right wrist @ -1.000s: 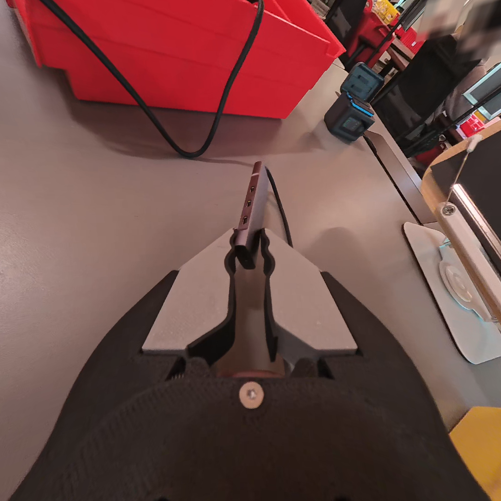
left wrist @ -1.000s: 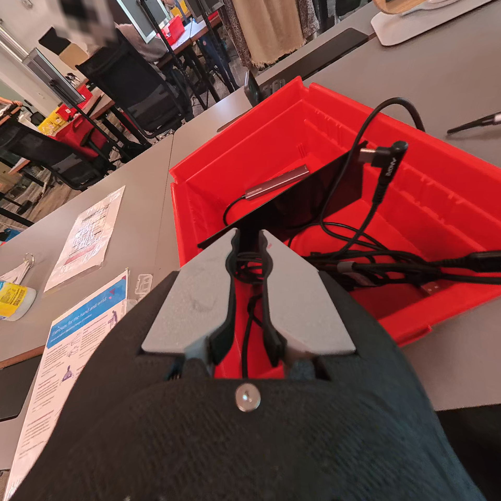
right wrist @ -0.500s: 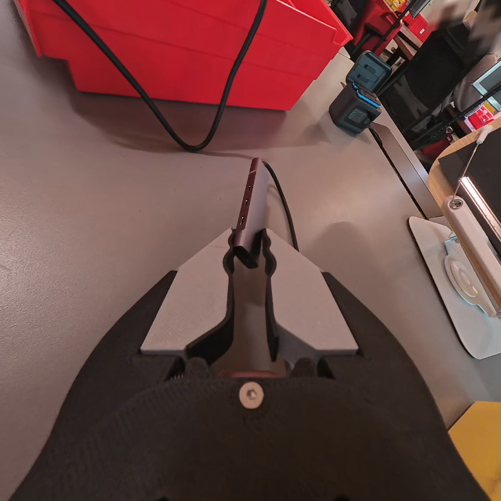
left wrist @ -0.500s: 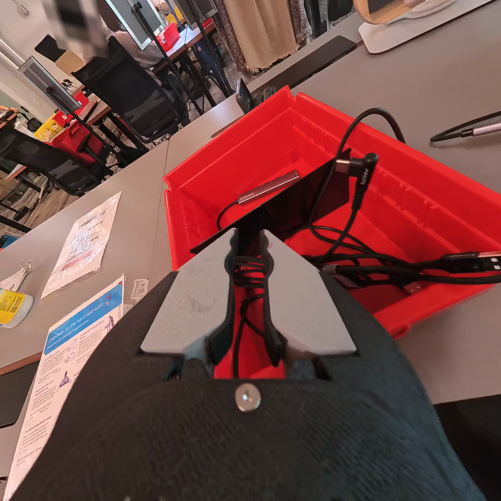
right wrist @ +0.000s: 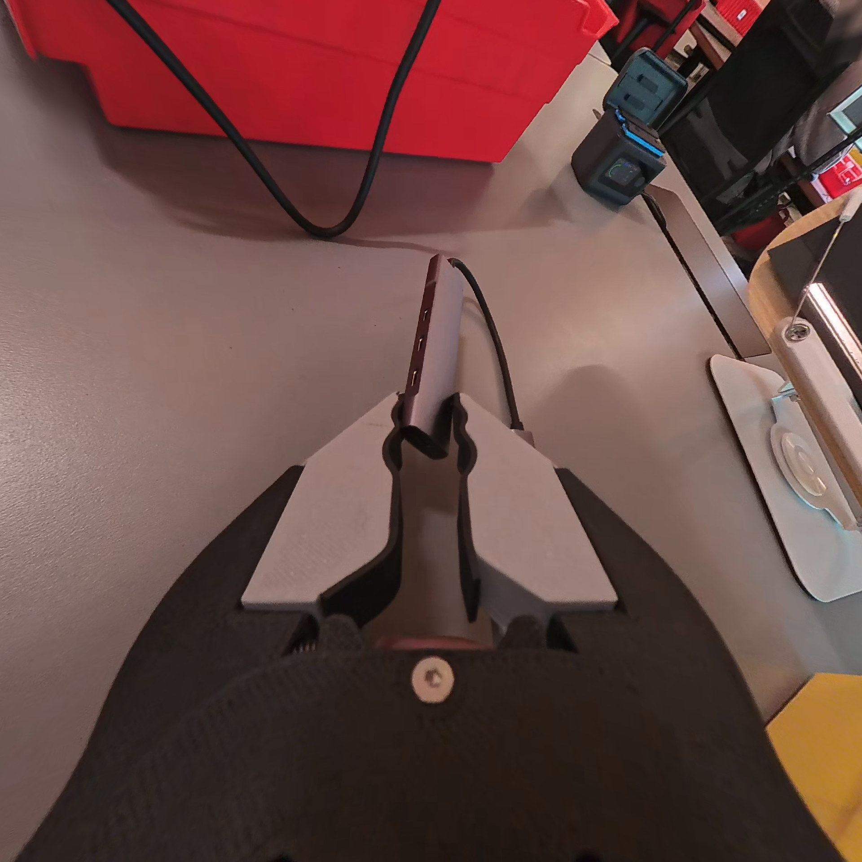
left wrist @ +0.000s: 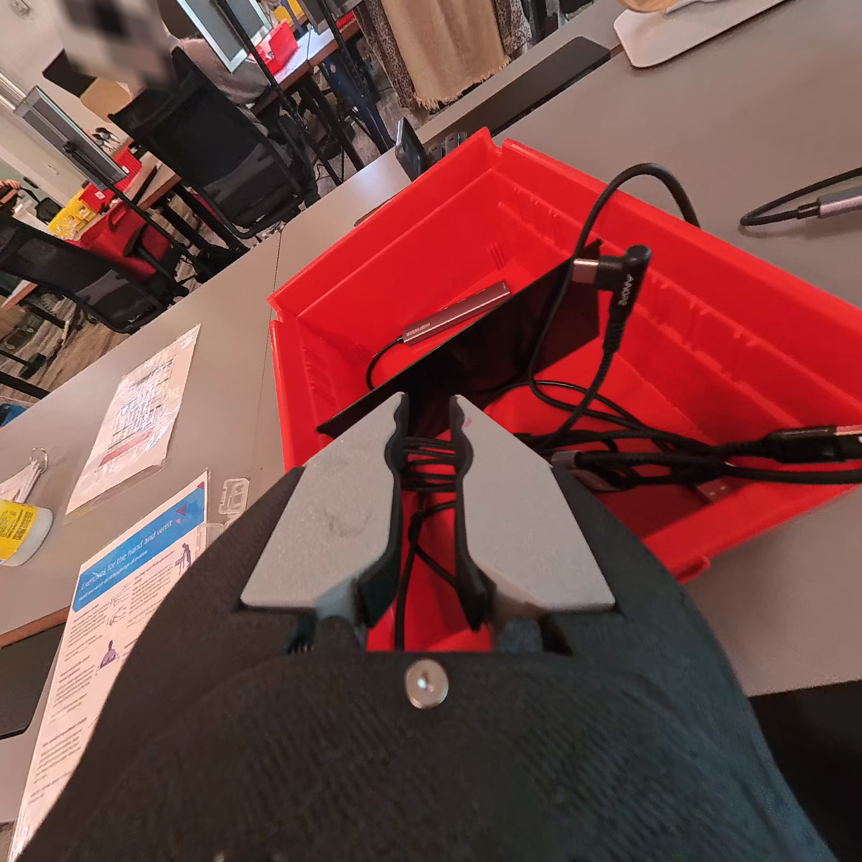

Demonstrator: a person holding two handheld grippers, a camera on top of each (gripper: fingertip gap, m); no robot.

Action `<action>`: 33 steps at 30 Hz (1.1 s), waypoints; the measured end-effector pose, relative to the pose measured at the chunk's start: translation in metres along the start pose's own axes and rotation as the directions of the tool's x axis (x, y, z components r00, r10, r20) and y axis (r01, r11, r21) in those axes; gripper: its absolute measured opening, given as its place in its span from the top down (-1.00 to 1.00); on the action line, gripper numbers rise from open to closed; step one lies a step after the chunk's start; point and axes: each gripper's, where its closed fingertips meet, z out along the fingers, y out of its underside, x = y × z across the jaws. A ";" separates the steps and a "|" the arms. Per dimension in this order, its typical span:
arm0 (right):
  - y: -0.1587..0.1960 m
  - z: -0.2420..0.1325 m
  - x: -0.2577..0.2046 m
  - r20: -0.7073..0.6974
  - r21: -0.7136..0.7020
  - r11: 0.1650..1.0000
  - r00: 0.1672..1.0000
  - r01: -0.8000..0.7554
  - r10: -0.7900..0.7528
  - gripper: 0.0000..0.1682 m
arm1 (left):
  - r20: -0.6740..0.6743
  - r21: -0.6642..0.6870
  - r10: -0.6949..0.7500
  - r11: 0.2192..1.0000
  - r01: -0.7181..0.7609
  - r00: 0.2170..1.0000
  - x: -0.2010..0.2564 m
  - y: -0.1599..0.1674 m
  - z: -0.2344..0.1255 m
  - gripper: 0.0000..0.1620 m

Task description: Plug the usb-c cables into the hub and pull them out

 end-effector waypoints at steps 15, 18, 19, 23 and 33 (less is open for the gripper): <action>0.003 0.001 0.000 0.001 -0.018 1.000 1.000 -0.003 0.003 0.80 | -0.266 0.078 -0.051 0.994 0.074 0.963 0.043 -0.016 -0.011 0.71; 0.004 0.001 0.000 0.001 -0.021 1.000 1.000 -0.002 0.002 0.79 | -0.317 0.091 -0.056 0.992 0.090 0.947 0.054 -0.021 -0.013 0.69; 0.004 0.001 0.000 0.001 -0.022 1.000 1.000 -0.002 0.002 0.79 | -0.321 0.088 -0.056 0.992 0.088 0.946 0.057 -0.022 -0.012 0.69; 0.004 0.001 0.000 0.002 -0.021 1.000 1.000 -0.004 0.004 0.80 | -0.320 0.052 -0.028 0.998 0.047 0.947 0.069 -0.016 -0.001 0.68; 0.005 0.001 -0.001 0.003 -0.027 1.000 1.000 -0.002 0.002 0.79 | -0.192 0.044 -0.011 0.999 0.020 0.981 0.045 -0.027 0.015 0.99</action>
